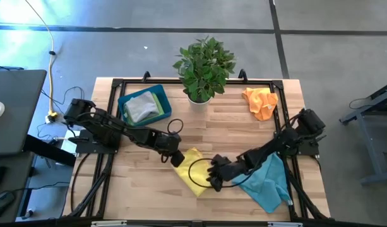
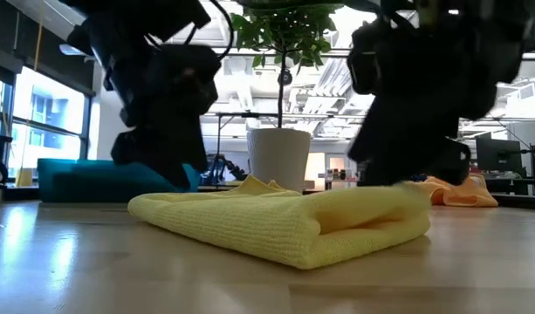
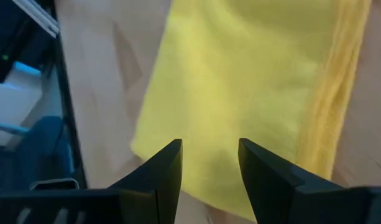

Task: Fold microfiber towels
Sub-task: Put the yellow towel into the blue bin

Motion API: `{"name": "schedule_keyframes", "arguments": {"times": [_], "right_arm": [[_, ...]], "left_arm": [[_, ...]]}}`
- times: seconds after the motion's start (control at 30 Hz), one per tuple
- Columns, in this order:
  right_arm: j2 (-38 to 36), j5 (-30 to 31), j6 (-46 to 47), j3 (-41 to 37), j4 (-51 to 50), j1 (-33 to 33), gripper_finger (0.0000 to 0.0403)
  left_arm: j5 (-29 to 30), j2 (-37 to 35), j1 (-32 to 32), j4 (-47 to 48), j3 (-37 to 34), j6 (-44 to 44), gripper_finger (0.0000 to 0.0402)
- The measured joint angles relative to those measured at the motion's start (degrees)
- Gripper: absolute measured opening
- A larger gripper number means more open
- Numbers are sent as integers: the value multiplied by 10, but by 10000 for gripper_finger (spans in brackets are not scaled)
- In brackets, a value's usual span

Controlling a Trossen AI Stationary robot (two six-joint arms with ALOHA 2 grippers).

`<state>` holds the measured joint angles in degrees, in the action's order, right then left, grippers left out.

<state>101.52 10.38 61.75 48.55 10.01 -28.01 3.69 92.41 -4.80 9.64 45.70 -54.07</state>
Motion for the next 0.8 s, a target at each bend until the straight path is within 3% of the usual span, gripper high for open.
{"name": "schedule_keyframes", "arguments": {"times": [0.17, 0.47, 0.8], "right_arm": [[11, 13, -8, -3, -33, -4, 149], [10, 37, -100, -3, -81, 25, 149], [10, 44, -115, -3, -82, 59, 149]], "left_arm": [[8, 34, 3, -48, 0, -18, 224], [23, 91, 7, -112, 4, -19, 223], [4, 101, -3, -163, 3, -22, 221]]}}
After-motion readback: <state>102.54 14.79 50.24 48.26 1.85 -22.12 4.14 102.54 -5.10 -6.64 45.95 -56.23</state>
